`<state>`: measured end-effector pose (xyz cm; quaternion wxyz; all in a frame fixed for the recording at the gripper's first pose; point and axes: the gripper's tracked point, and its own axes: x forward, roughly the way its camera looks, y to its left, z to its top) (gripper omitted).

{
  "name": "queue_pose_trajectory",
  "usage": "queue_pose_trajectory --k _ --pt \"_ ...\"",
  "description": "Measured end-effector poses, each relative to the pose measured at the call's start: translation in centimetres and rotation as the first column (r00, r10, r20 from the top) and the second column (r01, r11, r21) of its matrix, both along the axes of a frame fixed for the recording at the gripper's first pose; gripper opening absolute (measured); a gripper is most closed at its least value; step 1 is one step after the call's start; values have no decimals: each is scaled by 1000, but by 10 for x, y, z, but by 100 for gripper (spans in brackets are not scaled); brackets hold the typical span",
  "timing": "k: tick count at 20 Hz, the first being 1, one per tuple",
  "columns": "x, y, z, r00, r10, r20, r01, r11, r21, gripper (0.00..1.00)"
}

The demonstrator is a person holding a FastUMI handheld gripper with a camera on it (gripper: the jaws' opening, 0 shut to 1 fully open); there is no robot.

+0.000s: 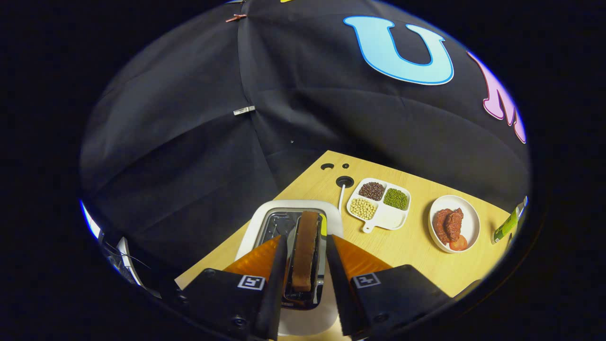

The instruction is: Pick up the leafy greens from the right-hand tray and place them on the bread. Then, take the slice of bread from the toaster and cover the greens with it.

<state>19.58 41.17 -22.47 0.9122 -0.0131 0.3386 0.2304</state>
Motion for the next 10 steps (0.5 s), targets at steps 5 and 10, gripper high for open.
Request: queue_pose_trajectory --k 5,10 --pt "0 5 -3 999 9 -42 -7 999 35 18" --pt "-3 1 12 1000 20 -15 -19 999 50 13"
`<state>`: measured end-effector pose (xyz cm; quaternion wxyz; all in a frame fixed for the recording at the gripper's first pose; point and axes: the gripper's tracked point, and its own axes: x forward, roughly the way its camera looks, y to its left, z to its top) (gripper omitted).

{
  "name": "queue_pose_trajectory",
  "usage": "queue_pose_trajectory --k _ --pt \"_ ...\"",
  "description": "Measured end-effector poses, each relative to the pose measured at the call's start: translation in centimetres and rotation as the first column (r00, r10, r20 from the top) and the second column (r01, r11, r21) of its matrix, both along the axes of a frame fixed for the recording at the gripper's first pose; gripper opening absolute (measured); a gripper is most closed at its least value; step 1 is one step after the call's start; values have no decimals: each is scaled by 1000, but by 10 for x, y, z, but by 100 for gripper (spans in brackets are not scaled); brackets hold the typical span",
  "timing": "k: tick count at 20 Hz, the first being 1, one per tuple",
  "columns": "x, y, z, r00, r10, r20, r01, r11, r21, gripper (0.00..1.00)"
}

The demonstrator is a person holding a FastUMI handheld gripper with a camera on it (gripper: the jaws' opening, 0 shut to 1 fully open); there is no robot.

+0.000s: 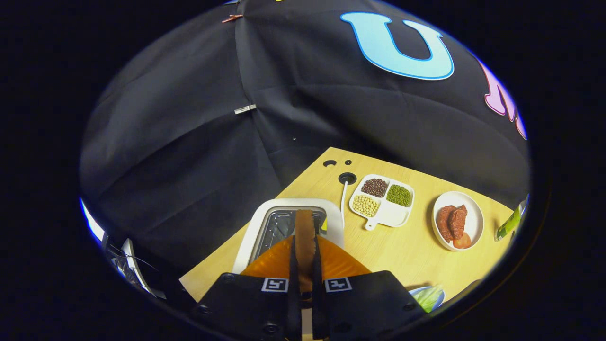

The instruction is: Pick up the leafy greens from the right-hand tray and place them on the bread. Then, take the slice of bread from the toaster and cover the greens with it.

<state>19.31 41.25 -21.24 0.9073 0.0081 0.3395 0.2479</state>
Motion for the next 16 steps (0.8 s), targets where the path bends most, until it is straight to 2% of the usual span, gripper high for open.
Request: queue_pose_trajectory --k 3,8,13,16 --pt "-2 -4 21 999 -3 32 2 1000 8 13" --pt "-1 -30 78 993 -33 110 24 996 86 13" --pt "-2 -84 121 981 -120 150 98 984 151 13" --pt "-6 -123 129 974 -173 144 146 973 180 13"
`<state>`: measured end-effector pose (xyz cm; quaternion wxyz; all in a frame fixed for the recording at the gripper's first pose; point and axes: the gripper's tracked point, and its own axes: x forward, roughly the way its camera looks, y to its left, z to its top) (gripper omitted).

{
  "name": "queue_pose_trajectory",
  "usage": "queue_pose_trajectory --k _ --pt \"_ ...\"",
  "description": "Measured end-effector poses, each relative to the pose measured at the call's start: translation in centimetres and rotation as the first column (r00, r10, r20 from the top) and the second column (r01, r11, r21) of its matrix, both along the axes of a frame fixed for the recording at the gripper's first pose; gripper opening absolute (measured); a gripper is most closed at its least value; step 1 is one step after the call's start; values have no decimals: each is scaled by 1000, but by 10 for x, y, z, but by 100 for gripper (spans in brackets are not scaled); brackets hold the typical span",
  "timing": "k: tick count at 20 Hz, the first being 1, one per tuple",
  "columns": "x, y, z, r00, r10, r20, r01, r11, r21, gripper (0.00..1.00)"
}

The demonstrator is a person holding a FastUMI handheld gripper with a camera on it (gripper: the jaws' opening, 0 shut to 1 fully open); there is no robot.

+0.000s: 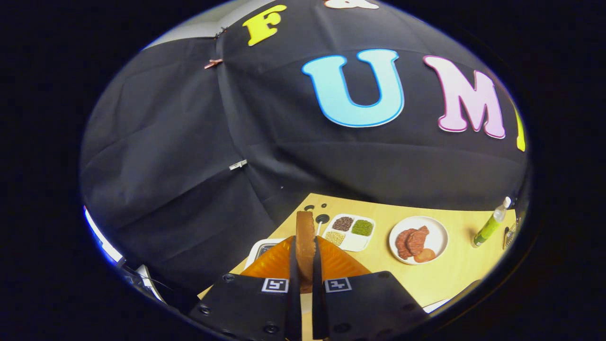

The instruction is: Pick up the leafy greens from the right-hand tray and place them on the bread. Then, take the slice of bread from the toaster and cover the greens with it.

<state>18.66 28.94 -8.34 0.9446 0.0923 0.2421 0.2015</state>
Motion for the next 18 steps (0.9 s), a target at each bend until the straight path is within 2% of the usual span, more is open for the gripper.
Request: queue_pose_trajectory --k 5,9,15,18 --pt "-14 -69 -27 995 -92 -50 92 996 11 13" --pt "-37 -94 -75 982 -95 -162 106 993 58 13" --pt "-60 -104 -146 961 -86 -261 118 987 108 13" --pt "-65 -112 -181 948 -105 -302 149 981 126 13"
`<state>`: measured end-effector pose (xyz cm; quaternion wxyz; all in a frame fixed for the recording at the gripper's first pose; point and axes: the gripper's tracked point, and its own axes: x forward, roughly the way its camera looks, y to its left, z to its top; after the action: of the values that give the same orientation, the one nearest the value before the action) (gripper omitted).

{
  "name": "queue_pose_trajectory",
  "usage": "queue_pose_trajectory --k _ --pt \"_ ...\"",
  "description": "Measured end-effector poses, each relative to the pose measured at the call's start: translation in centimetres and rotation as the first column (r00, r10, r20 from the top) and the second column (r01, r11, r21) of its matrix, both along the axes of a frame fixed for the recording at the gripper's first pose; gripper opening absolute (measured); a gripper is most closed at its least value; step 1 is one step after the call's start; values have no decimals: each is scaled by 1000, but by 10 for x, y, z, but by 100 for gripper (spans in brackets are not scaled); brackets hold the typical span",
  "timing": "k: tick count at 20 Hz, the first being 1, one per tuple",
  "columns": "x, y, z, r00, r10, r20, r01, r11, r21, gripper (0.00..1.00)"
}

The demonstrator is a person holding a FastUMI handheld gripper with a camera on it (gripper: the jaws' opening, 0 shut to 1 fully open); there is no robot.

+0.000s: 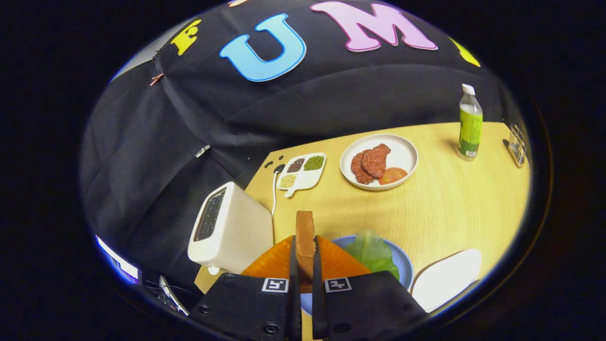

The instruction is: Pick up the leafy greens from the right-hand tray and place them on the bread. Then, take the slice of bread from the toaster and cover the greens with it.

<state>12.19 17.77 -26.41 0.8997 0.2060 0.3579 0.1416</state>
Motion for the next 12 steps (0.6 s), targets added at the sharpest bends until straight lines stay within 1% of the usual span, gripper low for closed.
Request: queue_pose_trajectory --k 2,4,8,10,11,12 --pt "-9 -4 -20 999 7 -33 -7 1000 12 13" --pt "-14 -9 -33 998 -1 -61 2 1000 26 13" --pt "-20 -33 -55 994 -60 -94 61 998 8 14" --pt "-24 -41 -63 989 -89 -122 92 996 17 16" --pt "-27 -45 -65 987 -95 -133 99 995 18 23" --pt "-28 -47 -67 985 -101 -138 105 994 21 23"
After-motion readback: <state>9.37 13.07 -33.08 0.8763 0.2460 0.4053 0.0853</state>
